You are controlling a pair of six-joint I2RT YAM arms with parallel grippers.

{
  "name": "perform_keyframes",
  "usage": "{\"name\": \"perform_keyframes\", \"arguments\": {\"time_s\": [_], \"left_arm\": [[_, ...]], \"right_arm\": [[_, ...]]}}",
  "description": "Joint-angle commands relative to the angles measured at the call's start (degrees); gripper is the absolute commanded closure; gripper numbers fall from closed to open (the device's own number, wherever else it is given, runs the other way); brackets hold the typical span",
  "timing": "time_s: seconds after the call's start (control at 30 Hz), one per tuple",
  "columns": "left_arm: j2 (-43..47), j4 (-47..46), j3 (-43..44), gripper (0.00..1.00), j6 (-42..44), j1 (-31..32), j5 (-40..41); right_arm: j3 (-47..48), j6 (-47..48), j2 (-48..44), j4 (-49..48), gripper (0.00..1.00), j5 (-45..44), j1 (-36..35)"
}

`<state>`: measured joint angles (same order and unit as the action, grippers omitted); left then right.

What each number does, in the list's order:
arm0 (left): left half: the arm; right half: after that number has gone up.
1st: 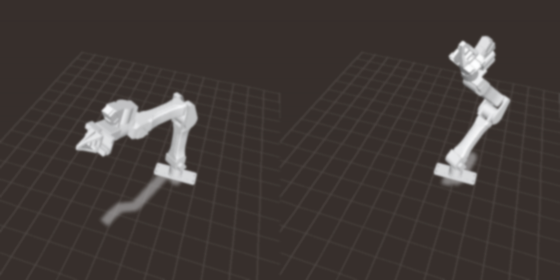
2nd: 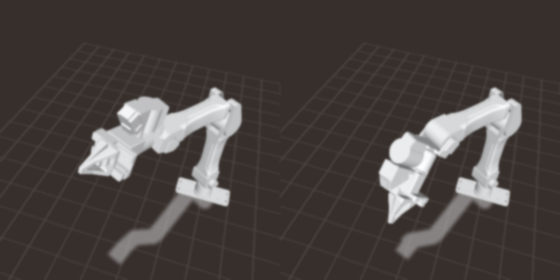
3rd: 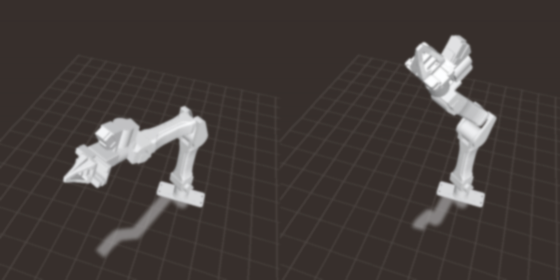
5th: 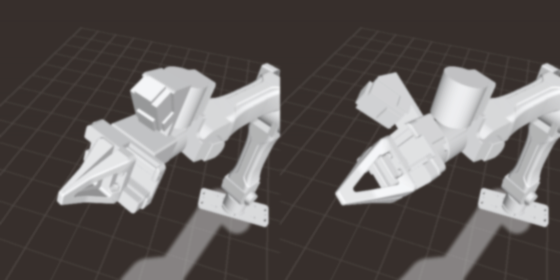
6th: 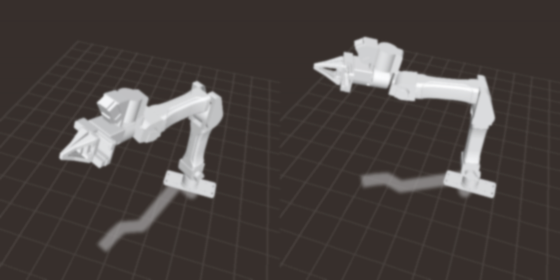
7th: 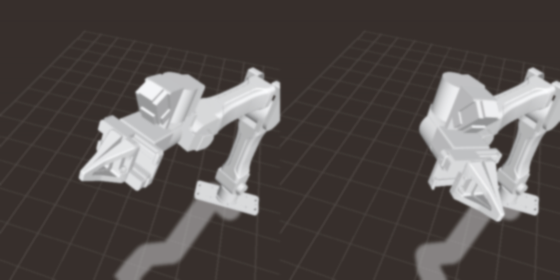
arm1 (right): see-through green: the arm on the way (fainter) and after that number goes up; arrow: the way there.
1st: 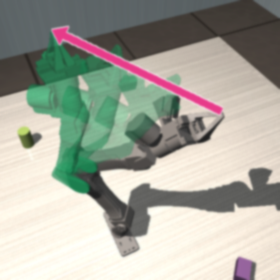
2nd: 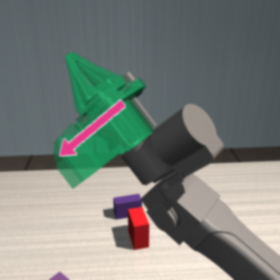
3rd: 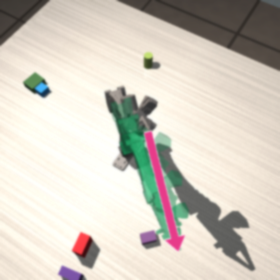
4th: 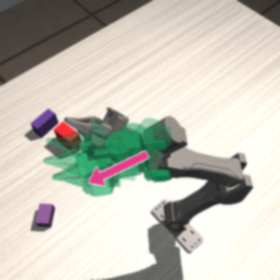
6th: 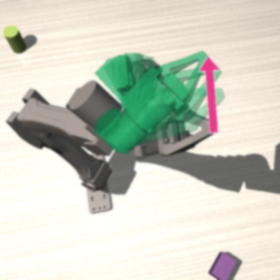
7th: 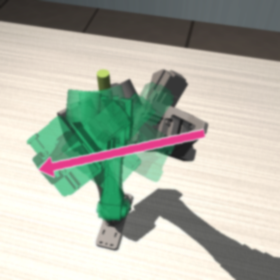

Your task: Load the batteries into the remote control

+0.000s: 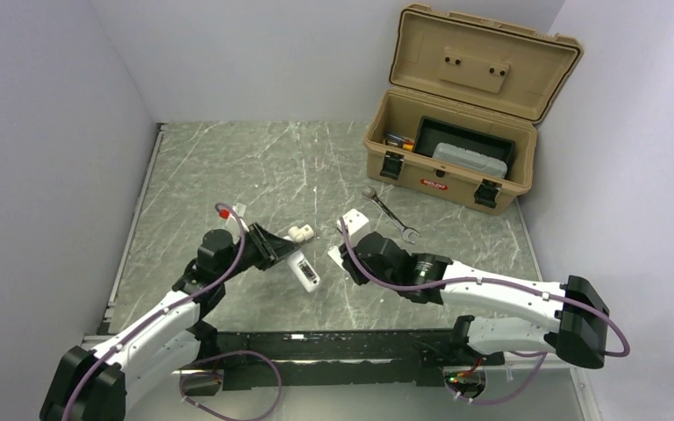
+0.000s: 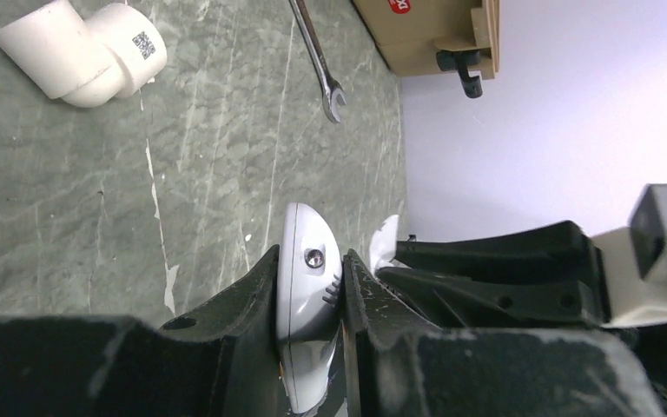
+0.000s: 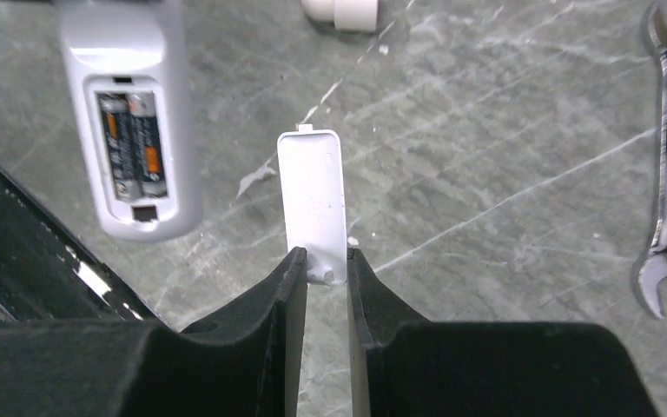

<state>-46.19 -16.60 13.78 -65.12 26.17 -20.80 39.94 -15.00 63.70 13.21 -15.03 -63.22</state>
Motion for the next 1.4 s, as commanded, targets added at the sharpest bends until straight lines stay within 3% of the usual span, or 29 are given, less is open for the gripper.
{"name": "perform_keyframes", "arguments": {"time_s": [0.0, 0.13, 0.37, 0.57, 0.77, 1.07, 1.37], "left_arm": [[-2.30, -2.15, 2.74, 1.00, -0.21, -0.09, 0.29], [-1.79, -1.14, 2.31, 1.00, 0.28, -0.07, 0.88], [5.79, 10.09, -0.07, 1.00, 3.90, -0.26, 5.19], [13.55, 15.97, -1.93, 1.00, 3.89, -0.67, 7.23], [15.59, 19.17, -1.00, 1.00, 4.65, -1.71, 6.32], [19.35, 24.61, -1.13, 1.00, 5.20, -2.35, 6.83], [22.08, 25.91, -2.53, 1.00, 4.18, -2.47, 7.06]], "right_arm": [[6.74, 0.42, 2.80, 7.56, 0.90, -7.28, -1.47], [8.30, -3.30, 8.01, 12.05, 0.90, -15.00, -1.64], [13.14, -13.11, 19.37, 22.54, 0.91, -28.51, -1.60], [22.48, -22.37, 34.31, 39.02, 0.93, -39.14, -1.53], [29.97, -33.37, 46.45, 56.13, 0.96, -46.39, -1.53], [30.80, -31.60, 53.32, 60.26, 0.95, -47.82, -0.93], [32.11, -22.71, 58.33, 53.14, 0.93, -43.46, -0.93]]}}
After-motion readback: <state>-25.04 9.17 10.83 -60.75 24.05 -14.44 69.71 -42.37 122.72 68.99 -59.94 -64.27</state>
